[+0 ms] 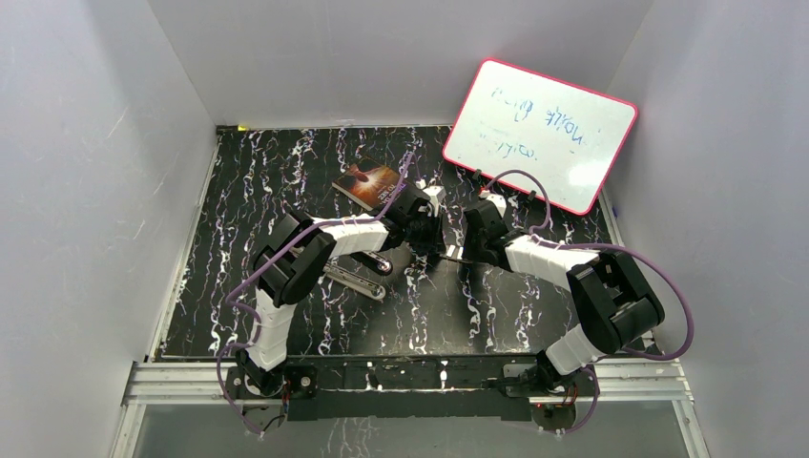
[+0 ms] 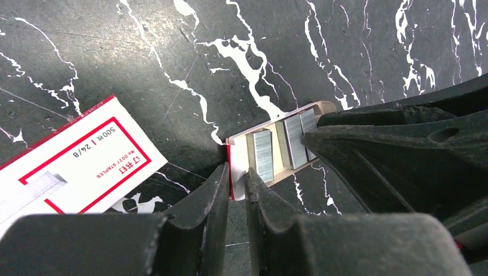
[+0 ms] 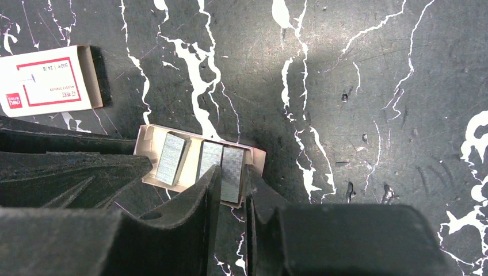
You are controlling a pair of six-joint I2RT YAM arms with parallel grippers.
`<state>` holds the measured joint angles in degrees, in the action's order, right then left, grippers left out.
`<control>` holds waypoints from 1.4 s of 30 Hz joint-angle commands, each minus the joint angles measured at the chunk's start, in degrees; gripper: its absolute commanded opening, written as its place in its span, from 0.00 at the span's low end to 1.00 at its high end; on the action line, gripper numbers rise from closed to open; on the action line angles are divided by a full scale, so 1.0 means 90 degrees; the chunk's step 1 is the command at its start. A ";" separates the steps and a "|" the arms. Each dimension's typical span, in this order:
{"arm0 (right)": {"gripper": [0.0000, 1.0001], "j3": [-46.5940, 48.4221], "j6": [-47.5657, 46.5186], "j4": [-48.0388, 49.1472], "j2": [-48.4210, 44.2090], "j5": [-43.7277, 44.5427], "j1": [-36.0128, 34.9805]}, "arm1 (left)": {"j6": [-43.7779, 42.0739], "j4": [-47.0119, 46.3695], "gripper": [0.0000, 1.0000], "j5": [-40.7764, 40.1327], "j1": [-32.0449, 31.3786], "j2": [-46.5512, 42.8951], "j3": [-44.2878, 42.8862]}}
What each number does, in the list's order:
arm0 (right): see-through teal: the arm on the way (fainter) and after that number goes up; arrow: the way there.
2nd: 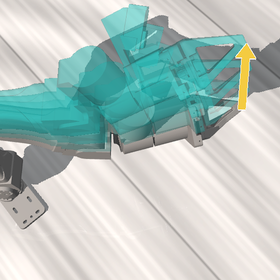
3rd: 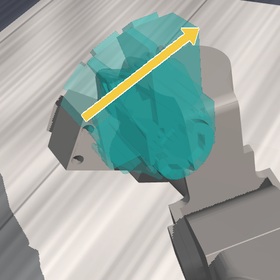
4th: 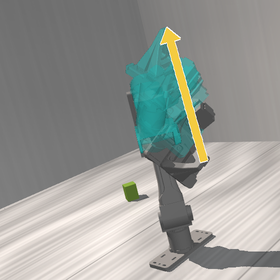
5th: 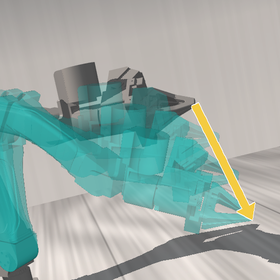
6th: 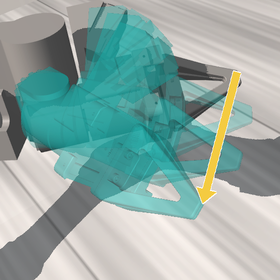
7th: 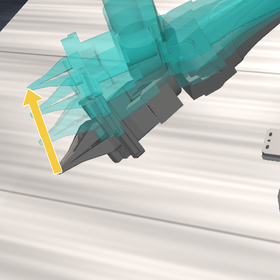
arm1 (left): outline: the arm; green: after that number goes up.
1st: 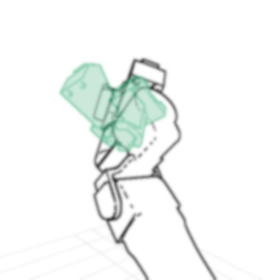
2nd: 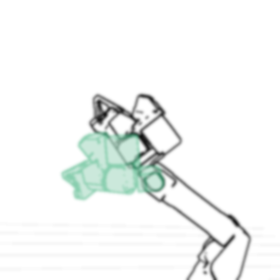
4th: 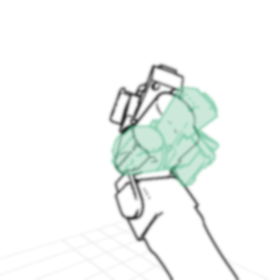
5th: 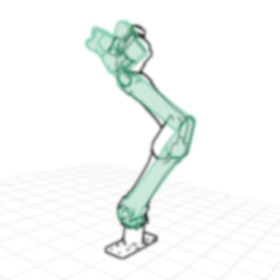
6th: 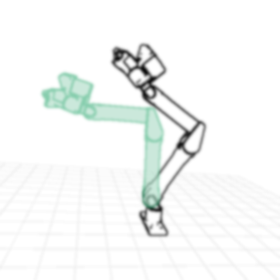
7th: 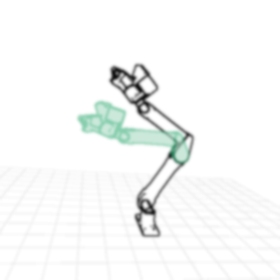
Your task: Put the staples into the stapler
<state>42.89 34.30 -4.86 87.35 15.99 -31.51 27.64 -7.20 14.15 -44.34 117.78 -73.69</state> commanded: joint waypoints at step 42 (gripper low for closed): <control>0.20 -0.0049 -0.0402 -0.0102 -0.0811 -0.0178 0.0037 | 0.0277 0.0058 0.16 -0.0123 -0.0033 -0.0521 0.0202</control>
<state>42.48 30.37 -6.26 79.75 14.55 -31.48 29.21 -7.16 12.88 -44.38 117.08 -72.64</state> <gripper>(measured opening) 0.198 0.088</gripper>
